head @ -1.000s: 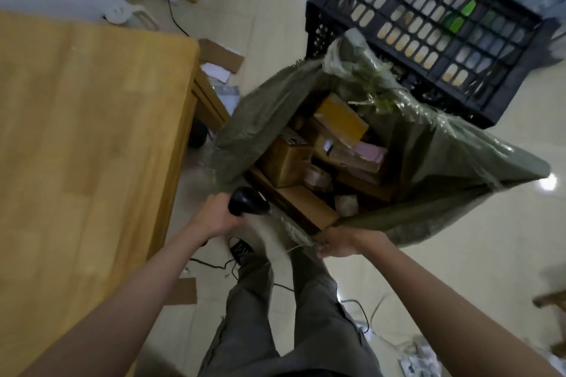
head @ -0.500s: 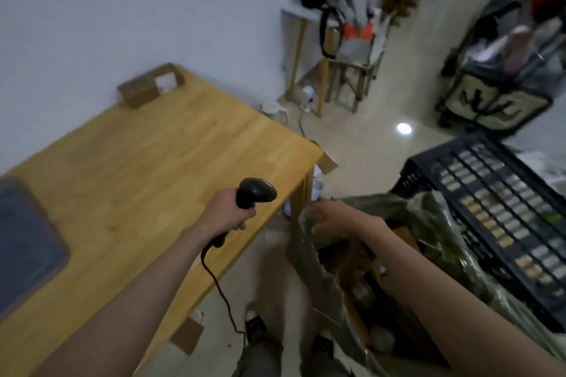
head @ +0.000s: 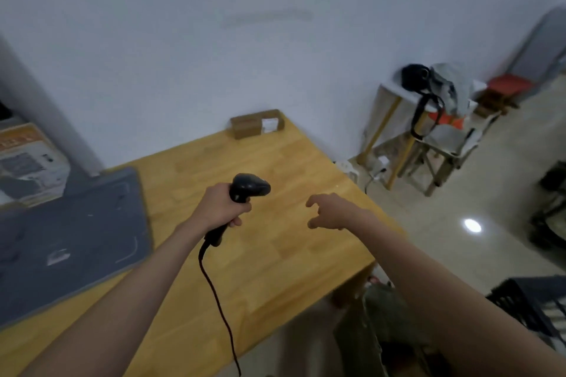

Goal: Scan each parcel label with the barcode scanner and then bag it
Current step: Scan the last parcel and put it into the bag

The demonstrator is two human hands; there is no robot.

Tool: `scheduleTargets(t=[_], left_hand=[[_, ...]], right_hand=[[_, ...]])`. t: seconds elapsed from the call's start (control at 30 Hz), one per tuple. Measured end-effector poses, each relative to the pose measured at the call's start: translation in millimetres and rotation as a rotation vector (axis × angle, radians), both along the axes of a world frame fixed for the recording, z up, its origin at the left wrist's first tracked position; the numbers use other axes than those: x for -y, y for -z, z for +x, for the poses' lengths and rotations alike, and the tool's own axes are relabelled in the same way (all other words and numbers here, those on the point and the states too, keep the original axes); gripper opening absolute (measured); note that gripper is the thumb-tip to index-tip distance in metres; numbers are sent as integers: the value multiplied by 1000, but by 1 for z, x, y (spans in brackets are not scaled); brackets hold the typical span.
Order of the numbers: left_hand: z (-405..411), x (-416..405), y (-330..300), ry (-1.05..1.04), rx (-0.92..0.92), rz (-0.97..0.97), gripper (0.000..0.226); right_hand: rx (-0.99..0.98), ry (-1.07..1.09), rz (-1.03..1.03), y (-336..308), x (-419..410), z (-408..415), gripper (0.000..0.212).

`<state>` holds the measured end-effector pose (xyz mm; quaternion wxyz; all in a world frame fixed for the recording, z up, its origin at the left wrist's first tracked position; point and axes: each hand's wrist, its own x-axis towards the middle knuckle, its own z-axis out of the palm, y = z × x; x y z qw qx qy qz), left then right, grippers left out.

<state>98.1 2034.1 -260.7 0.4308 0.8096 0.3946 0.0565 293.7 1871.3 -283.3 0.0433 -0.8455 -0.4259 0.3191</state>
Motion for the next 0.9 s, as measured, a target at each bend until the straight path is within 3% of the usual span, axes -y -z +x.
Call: scheduleTargets(t=[0.43,0.9], left_hand=[[27,-118,-52,-165,77,36,13],[187,-258,-80,-330,66,41,20]], right_hand=[[139,-160,54,-63,-155,39,60],[156,-218,115,-69,-296,218,66]])
